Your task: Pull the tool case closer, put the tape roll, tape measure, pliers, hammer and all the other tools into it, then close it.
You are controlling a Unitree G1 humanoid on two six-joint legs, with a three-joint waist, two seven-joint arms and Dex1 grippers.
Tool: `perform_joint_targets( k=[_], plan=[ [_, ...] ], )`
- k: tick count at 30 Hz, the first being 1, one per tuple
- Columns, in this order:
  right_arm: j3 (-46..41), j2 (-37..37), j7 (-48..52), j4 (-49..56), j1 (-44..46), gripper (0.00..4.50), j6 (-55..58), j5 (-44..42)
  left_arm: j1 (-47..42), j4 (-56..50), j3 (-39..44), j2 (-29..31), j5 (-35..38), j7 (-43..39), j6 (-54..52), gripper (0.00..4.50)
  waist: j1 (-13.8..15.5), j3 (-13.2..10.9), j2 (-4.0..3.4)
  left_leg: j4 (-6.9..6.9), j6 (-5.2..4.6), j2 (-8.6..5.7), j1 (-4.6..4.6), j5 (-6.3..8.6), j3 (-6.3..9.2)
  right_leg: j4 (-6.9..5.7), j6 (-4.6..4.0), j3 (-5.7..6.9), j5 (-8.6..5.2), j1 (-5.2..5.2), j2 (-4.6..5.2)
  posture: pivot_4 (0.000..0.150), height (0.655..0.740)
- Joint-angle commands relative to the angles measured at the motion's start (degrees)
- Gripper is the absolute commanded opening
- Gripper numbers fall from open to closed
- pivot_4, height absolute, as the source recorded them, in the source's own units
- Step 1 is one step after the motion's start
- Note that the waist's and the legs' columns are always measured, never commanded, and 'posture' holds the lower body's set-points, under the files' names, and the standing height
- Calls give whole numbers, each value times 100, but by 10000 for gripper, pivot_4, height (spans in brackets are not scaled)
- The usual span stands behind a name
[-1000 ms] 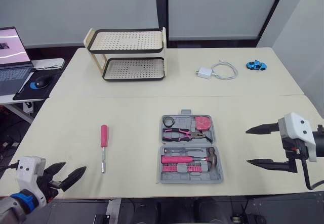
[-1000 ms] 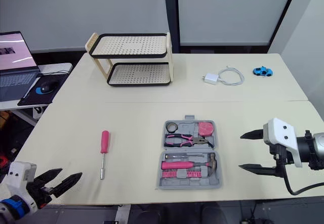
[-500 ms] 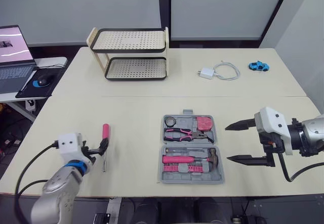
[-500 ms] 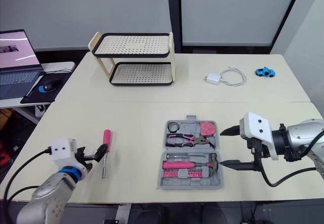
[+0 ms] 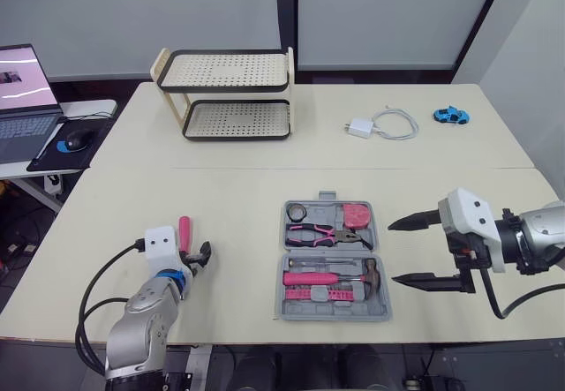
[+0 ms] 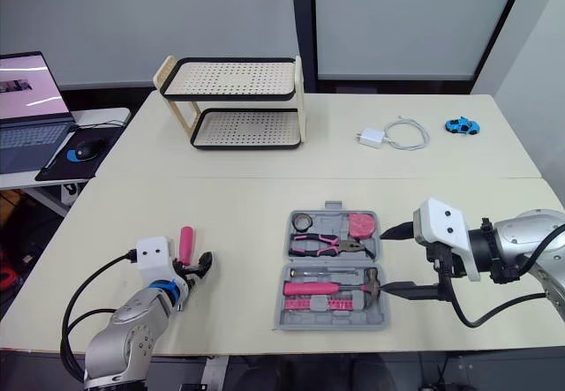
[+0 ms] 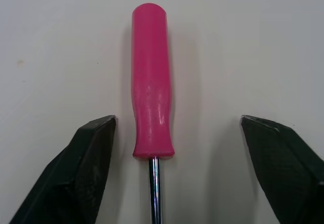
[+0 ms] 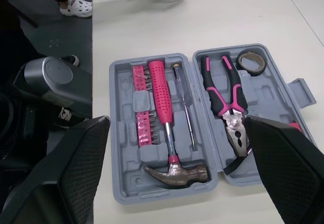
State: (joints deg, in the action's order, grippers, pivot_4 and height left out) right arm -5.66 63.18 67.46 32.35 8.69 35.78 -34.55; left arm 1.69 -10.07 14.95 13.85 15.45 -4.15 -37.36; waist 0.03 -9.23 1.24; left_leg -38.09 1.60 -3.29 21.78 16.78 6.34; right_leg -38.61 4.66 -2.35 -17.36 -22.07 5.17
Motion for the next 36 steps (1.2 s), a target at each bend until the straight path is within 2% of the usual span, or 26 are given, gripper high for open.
perform_joint_targets(
  k=[1,8,9,13,19,26,31,36],
  plan=[
    [-159,41,25,56,-52,45000,-120,29,-20,70,-50,66,-112,-42,80,29153,1,0,0,0,0,-1,0,0,0,0,0,0,0,0,0,1500,7400],
    [-268,91,35,77,-210,45000,-182,69,-104,391,-59,208,-232,-232,361,7384,8,1,-2,0,0,-1,-1,0,0,0,0,1,0,2,0,1500,7400],
    [-292,94,31,87,-236,45000,-183,72,-90,397,-82,267,-238,-334,439,5410,9,1,-2,0,0,-1,-1,0,0,0,0,1,0,2,1,1500,7400],
    [-388,101,18,150,-364,45000,-191,75,82,26,-202,468,-120,-824,593,5472,6,1,-1,0,0,-1,0,0,0,0,0,0,0,1,0,1500,7400],
    [-471,99,-18,234,-478,45000,-176,71,482,-943,-506,653,202,-1408,193,5472,3,0,0,0,0,1,2,0,1,2,0,0,0,0,0,1500,7400],
    [-418,86,-63,268,-452,45000,-139,60,664,-1592,-818,288,321,-1109,-413,5472,4,-1,1,0,-1,1,2,0,0,3,0,-1,0,2,0,1500,7400],
    [-351,108,-31,244,-399,45000,-128,66,697,-1479,-837,27,253,-867,-553,5471,4,-1,2,0,-1,1,2,1,1,3,0,0,0,2,-2,1500,7400],
    [-273,112,-2,226,-300,45000,-94,63,717,-1381,-921,29,208,-840,-694,5471,3,-2,3,0,-1,1,1,1,0,3,0,0,0,3,-1,1500,7400]
  ],
)
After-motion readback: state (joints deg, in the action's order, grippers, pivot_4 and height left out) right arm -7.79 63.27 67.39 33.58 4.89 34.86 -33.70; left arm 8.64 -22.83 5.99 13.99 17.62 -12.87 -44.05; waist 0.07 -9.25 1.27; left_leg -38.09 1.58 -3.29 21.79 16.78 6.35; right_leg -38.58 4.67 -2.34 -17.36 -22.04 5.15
